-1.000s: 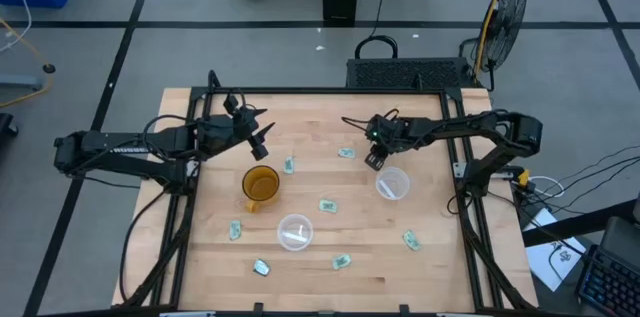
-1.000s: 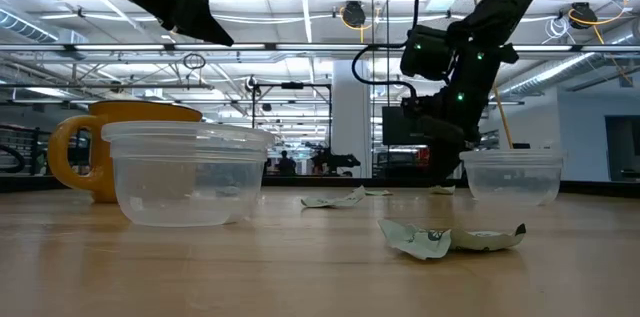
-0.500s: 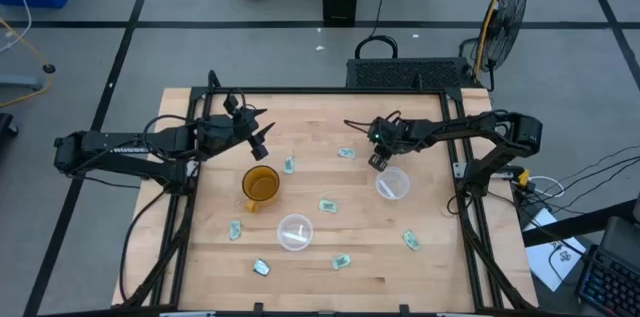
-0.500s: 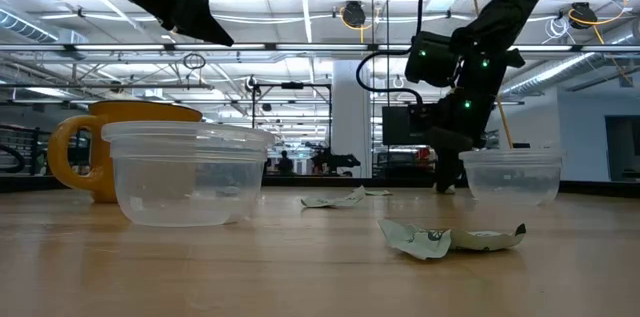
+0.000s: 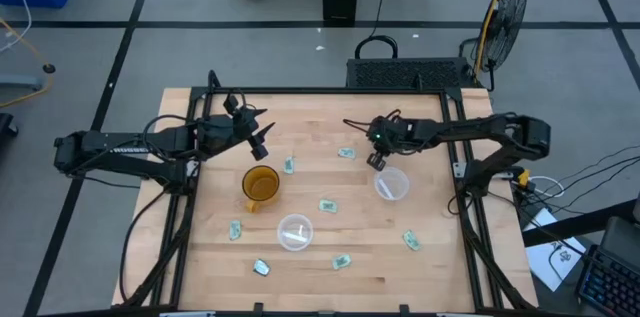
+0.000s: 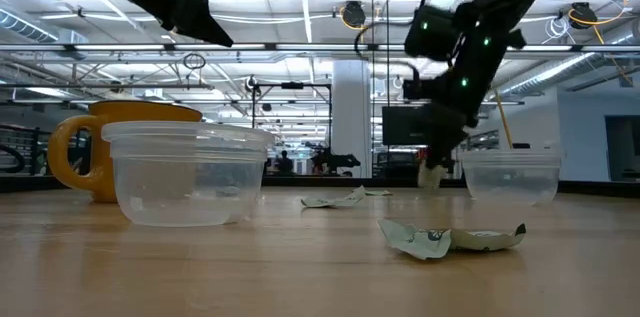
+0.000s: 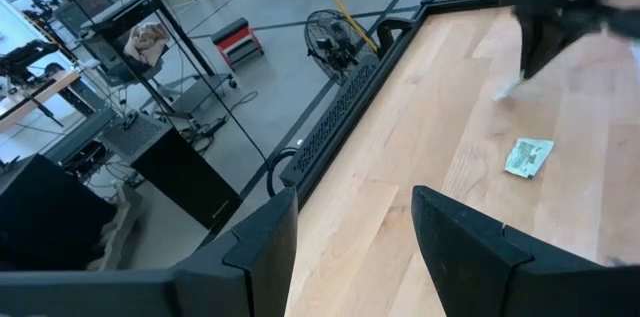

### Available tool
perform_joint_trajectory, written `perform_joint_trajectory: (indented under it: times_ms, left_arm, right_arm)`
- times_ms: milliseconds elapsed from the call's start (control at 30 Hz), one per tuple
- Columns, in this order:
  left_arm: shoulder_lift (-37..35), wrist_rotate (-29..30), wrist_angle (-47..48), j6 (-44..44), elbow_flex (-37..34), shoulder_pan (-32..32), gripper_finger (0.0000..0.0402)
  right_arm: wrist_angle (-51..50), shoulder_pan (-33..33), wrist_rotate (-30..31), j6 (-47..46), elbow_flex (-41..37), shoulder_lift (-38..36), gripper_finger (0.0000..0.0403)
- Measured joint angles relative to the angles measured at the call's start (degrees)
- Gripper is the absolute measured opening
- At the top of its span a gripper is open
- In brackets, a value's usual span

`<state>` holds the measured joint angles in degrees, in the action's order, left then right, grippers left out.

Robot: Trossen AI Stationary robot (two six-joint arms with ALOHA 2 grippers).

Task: Pick and place Stevia / Truvia into bins
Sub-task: Put the white stevia packet into the right transparent container

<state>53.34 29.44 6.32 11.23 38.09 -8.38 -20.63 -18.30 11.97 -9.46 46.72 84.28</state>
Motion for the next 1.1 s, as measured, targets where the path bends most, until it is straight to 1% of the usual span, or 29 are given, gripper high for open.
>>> perform_joint_trajectory:
  times_ms: [133,233,333,400,467,533,667,800,933,1100]
  left_arm:
    - [0.00,-0.47,0.07,-0.03,-0.01,0.00,0.0205]
    - [0.00,-1.02,0.21,-0.16,-0.01,0.02,0.0205]
    - [0.00,-1.04,0.26,-1.24,-0.01,0.00,0.0205]
    - [0.00,-1.06,0.27,-1.36,-0.01,0.00,0.0205]
    - [0.00,-1.06,0.22,-1.43,-0.01,0.00,0.0205]
    - [0.00,-1.08,0.22,-1.85,-0.01,0.00,0.0205]
    - [0.00,-1.08,0.17,-2.78,-0.01,0.01,0.0205]
    - [0.00,-1.08,0.18,-2.93,-0.01,0.00,0.0205]
    - [0.00,-1.08,0.17,-2.96,-0.01,0.00,0.0205]
    - [0.00,-1.08,0.18,-2.74,-0.01,0.00,0.0205]
  right_arm:
    - [-6.10,3.70,-0.02,-3.06,2.14,-5.84,0.0001]
    - [-13.81,7.88,-0.31,-7.49,3.73,-10.35,0.0001]
    - [-20.24,12.82,-4.37,-14.23,4.46,-13.97,0.0001]
    - [-21.95,16.43,-8.11,-19.93,4.50,-15.94,0.0001]
    - [-22.82,20.04,-10.54,-24.46,4.50,-16.59,0.0001]
    - [-22.97,23.75,-10.68,-26.97,4.49,-16.28,0.0001]
    - [-22.97,28.83,-10.54,-27.97,3.40,-14.05,0.0001]
    - [-23.14,30.08,-9.07,-26.59,2.06,-11.32,0.0001]
    - [-23.11,28.78,-8.65,-22.41,1.70,-9.38,0.0001]
    - [-22.97,26.38,-4.14,-21.35,1.68,-9.24,0.0004]
